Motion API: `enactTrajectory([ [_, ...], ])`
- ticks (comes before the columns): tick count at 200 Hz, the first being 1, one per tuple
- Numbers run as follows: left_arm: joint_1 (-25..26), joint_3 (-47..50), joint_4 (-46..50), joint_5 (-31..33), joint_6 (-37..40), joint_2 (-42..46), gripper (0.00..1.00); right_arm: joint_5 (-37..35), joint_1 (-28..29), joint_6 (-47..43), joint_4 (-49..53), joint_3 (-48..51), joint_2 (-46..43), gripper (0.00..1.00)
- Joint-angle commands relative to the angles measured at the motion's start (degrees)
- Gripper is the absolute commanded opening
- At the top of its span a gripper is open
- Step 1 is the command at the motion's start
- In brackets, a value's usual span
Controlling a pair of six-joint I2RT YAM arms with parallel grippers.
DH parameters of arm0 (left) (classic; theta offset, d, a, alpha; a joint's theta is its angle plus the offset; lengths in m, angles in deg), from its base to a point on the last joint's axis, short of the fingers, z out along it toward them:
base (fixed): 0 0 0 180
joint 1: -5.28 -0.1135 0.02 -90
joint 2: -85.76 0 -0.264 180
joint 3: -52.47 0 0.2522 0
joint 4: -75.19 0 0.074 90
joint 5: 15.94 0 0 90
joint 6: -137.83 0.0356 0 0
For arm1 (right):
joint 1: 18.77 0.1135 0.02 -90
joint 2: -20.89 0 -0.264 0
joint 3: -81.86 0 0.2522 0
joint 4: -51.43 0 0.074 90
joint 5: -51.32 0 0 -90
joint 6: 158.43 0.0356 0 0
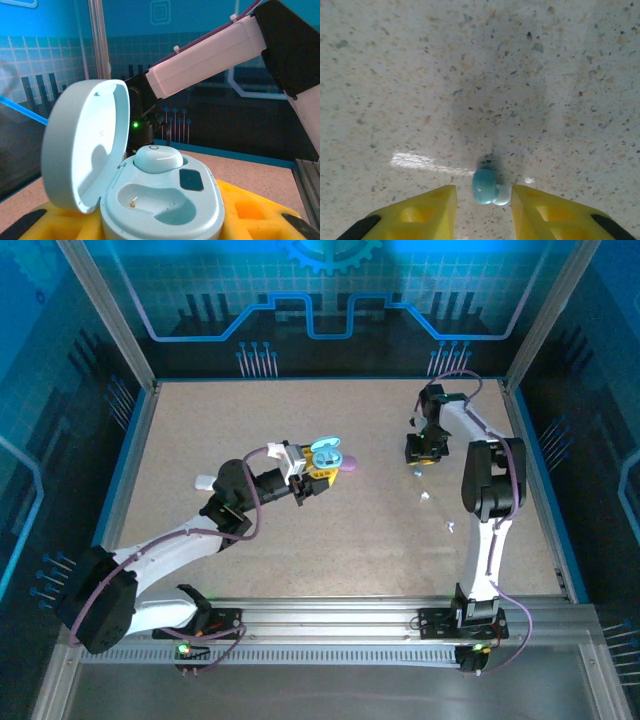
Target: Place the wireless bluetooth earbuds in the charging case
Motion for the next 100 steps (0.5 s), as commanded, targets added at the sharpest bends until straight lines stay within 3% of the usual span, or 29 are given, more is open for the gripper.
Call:
enactTrajectory([
  [1, 0.4, -0.7, -0.3, 0.6, 0.6, 1.2, 0.33, -2.0, 0.8, -1.9, 3.5, -2.1, 2.0, 0.34],
  [100, 0.4, -1.1, -0.2, 0.2, 0.4, 0.8, 0.33, -2.2, 1.5, -4.4, 4.6, -4.9, 6.2, 0.32],
])
